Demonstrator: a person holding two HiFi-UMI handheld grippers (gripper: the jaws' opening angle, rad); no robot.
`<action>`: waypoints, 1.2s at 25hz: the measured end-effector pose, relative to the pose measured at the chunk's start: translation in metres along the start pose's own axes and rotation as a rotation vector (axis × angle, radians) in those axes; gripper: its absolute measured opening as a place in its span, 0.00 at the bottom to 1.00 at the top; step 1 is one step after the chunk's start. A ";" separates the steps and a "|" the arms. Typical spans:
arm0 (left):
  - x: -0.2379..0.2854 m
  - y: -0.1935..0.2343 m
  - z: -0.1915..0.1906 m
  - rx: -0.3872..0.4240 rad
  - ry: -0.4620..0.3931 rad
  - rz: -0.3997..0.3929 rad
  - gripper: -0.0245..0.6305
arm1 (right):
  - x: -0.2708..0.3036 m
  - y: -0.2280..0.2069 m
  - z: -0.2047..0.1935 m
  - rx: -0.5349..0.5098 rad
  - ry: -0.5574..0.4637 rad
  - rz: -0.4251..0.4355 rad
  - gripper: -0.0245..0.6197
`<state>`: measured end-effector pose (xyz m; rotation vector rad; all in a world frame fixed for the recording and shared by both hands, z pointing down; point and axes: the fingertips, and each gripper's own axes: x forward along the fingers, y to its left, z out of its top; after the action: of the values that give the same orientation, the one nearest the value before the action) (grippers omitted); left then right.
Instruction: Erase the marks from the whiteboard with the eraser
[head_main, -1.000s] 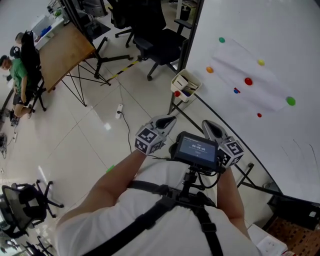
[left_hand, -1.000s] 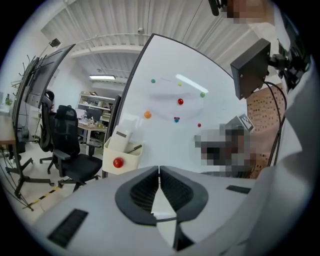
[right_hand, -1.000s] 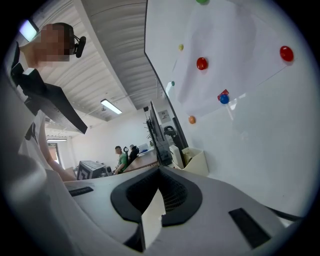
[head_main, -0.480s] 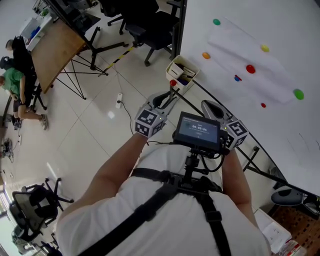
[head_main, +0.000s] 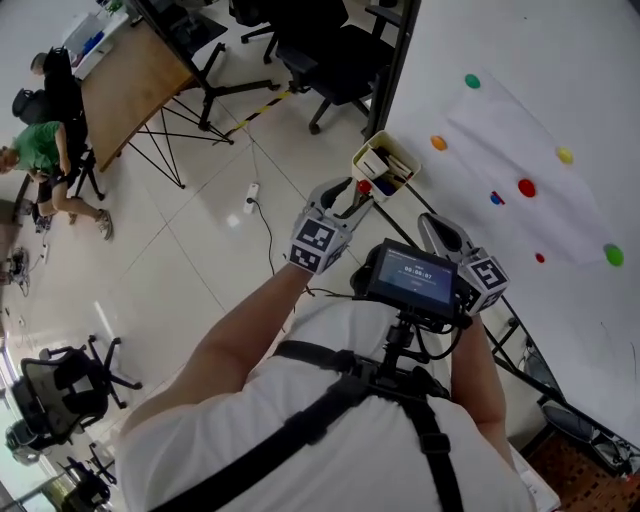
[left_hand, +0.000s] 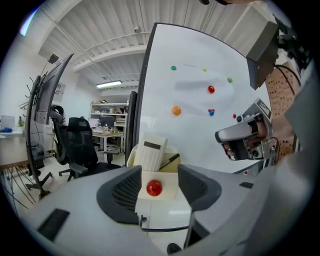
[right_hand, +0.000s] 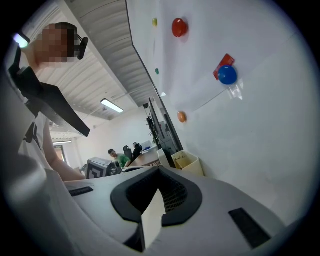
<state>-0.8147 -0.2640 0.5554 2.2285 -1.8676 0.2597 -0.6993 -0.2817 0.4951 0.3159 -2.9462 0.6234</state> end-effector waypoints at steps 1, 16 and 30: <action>0.001 0.004 0.003 0.007 -0.002 0.008 0.42 | 0.000 0.002 0.000 0.001 0.004 -0.003 0.07; 0.038 0.025 0.014 0.096 0.023 0.050 0.44 | 0.006 -0.023 0.004 0.037 0.012 -0.029 0.07; 0.031 0.004 0.030 0.060 0.008 0.020 0.45 | -0.022 -0.018 0.012 0.052 0.000 -0.045 0.07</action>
<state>-0.8135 -0.3027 0.5359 2.2454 -1.9032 0.3317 -0.6748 -0.2992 0.4875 0.3859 -2.9179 0.6954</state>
